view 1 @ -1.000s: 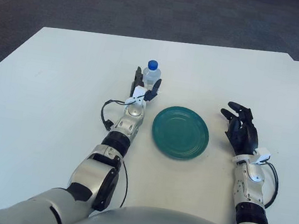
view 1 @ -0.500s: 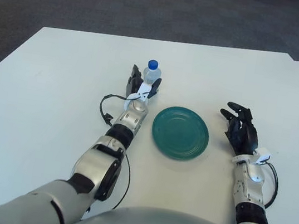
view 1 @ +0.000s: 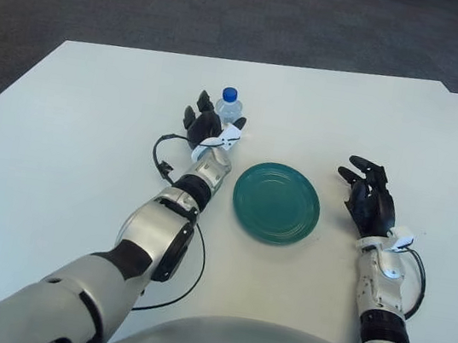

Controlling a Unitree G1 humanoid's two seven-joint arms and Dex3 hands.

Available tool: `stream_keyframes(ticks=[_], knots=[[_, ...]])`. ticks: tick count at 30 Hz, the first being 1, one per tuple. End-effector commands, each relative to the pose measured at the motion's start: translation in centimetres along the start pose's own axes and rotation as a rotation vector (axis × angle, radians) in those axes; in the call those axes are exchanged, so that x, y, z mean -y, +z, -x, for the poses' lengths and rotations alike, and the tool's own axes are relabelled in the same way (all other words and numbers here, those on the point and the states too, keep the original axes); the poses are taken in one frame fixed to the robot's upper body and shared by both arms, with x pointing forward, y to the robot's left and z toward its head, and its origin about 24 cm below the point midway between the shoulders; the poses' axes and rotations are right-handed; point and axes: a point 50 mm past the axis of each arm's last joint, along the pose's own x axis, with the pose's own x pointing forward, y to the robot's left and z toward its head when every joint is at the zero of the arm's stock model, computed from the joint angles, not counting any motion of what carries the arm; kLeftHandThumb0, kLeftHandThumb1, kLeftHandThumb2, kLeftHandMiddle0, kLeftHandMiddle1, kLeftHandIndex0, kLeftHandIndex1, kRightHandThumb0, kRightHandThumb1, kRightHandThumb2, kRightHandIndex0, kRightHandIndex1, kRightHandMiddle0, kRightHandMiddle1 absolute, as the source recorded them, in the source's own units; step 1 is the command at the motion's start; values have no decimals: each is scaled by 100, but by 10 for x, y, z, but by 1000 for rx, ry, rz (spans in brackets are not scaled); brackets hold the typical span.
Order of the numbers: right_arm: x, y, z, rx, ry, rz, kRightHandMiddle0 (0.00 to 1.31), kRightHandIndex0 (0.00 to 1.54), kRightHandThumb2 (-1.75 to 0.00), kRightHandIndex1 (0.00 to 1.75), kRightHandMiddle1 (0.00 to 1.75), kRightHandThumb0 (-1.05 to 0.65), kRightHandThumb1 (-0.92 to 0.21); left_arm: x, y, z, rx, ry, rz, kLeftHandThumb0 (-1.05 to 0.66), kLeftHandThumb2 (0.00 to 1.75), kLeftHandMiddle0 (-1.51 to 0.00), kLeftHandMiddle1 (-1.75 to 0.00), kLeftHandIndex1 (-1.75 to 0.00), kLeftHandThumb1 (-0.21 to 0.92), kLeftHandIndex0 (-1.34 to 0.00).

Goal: Put the bottle into the plate.

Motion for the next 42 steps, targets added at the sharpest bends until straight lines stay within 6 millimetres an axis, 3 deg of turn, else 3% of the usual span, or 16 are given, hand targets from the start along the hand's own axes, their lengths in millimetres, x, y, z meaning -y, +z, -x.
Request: stream_keyframes(ticks=[1, 2, 4, 7, 10, 13, 19, 21, 23, 25, 28, 31, 42], knots=[[-15, -36, 33, -142, -41, -110, 14, 63, -65, 102, 117, -66, -92, -12, 8, -12, 63, 56, -141, -102, 11, -36, -161, -152, 91, -6], [-16, -35, 34, -138, -39, -113, 14, 63, -65, 102, 117, -66, -92, -12, 8, -13, 79, 46, -177, -101, 10, -41, -164, -156, 91, -8], [-18, -34, 35, -132, -36, -118, 14, 63, -65, 101, 118, -66, -92, -11, 7, -13, 97, 30, -215, -83, 8, -62, -170, -167, 88, -33], [-20, -33, 37, -123, -33, -125, 14, 63, -66, 101, 118, -66, -92, -10, 6, -13, 102, 16, -236, -58, 77, -79, -173, -161, 54, -55], [-22, -33, 38, -118, -31, -130, 14, 63, -67, 100, 118, -66, -92, -11, 6, -14, 106, 11, -250, -50, 95, -87, -174, -154, 44, -65], [-23, -32, 40, -112, -32, -135, 13, 64, -68, 100, 118, -66, -92, -11, 8, -15, 122, 4, -276, -47, 95, -90, -174, -145, 42, -71], [-25, -31, 41, -101, -32, -141, 14, 65, -67, 101, 119, -66, -92, -11, 9, -16, 126, -15, -272, -46, 98, -93, -175, -143, 40, -74], [-26, -31, 41, -98, -32, -144, 14, 65, -66, 101, 119, -66, -92, -11, 10, -17, 128, -25, -258, -46, 104, -94, -175, -148, 38, -73], [-26, -31, 41, -96, -34, -146, 14, 65, -66, 102, 119, -65, -92, -11, 10, -17, 132, -33, -246, -49, 126, -95, -175, -164, 29, -70], [-26, -31, 41, -95, -35, -148, 14, 65, -66, 102, 119, -65, -92, -11, 10, -17, 136, -40, -236, -25, 136, -91, -152, -169, 18, -72], [-27, -31, 41, -94, -37, -150, 14, 64, -66, 102, 119, -65, -92, -10, 10, -17, 139, -49, -215, -9, 144, -70, -165, -173, 18, -64], [-27, -31, 40, -93, -44, -151, 13, 64, -65, 102, 119, -64, -92, -10, 10, -18, 140, -56, -184, -3, 148, -65, -170, -174, 15, -63], [-25, -31, 39, -91, -51, -162, 15, 67, -66, 105, 119, -65, -92, -11, 12, -18, 117, -82, -9, 0, 134, -52, -171, -175, 30, -52]])
